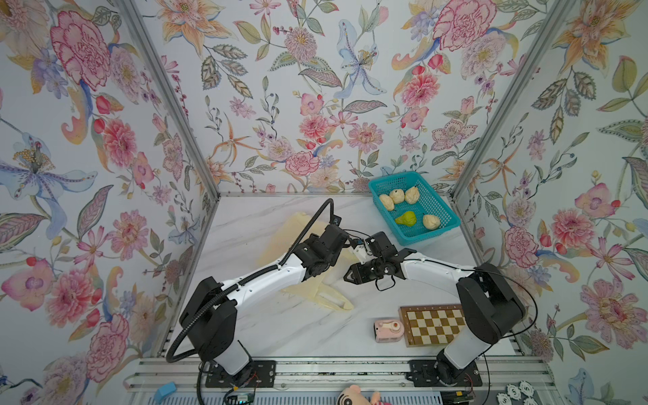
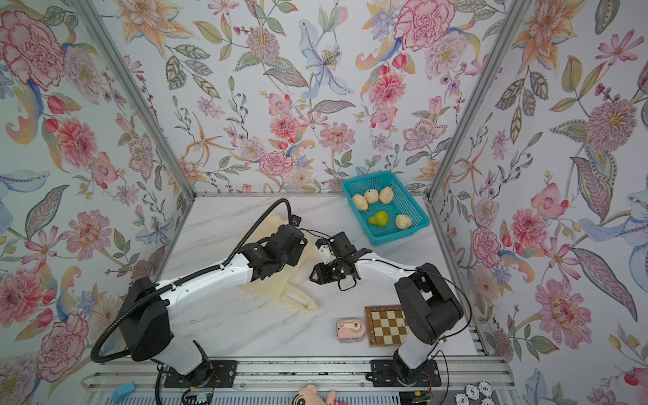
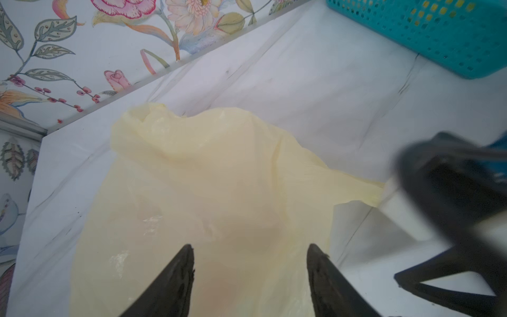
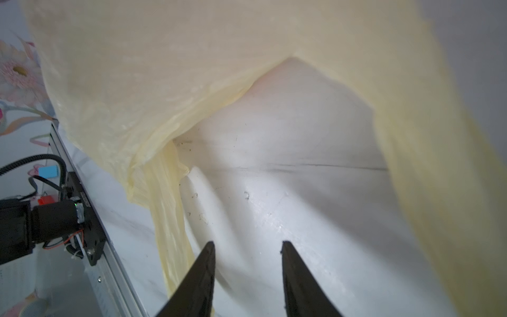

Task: Place the pears into plastic bags & tie knots
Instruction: Pick up the plastic bag at the center of the board.

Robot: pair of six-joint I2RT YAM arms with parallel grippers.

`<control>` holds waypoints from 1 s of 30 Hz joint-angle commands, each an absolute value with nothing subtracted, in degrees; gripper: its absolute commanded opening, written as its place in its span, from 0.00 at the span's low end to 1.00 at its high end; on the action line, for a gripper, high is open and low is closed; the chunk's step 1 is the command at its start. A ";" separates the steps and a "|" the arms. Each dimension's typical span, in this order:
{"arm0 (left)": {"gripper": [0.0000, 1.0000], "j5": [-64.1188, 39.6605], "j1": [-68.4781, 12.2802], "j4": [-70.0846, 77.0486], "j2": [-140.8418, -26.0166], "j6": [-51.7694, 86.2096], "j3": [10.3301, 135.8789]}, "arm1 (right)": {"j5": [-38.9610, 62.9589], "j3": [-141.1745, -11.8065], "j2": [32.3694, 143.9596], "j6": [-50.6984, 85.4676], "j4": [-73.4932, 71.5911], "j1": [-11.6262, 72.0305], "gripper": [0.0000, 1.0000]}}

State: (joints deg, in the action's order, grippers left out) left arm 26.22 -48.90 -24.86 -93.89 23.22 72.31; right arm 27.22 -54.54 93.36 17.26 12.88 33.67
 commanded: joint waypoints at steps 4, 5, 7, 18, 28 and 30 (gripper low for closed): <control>0.83 37.27 -53.44 -36.81 -100.61 26.38 76.73 | 23.58 -46.95 81.85 25.77 9.99 28.27 0.44; 0.85 37.71 -54.01 -37.41 -101.54 26.77 76.68 | 22.63 -45.61 79.67 26.50 10.18 26.84 0.44; 0.88 39.34 -54.75 -38.69 -103.35 27.87 76.40 | 21.32 -43.37 75.69 27.06 10.24 24.04 0.45; 0.72 54.00 -54.85 -49.19 -117.51 31.94 83.06 | 15.89 -39.81 62.65 26.11 12.56 17.66 0.51; 0.12 35.10 -48.68 -34.60 -98.05 26.82 78.35 | 7.34 -39.77 52.94 24.21 18.72 10.75 0.57; 0.09 27.48 -45.18 -30.76 -92.81 27.18 76.46 | 5.91 -39.81 51.48 25.54 19.77 9.43 0.59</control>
State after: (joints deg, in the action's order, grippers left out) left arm 38.20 -49.50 -37.36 -99.85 27.70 78.43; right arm 9.80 -40.05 53.17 25.12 16.51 10.76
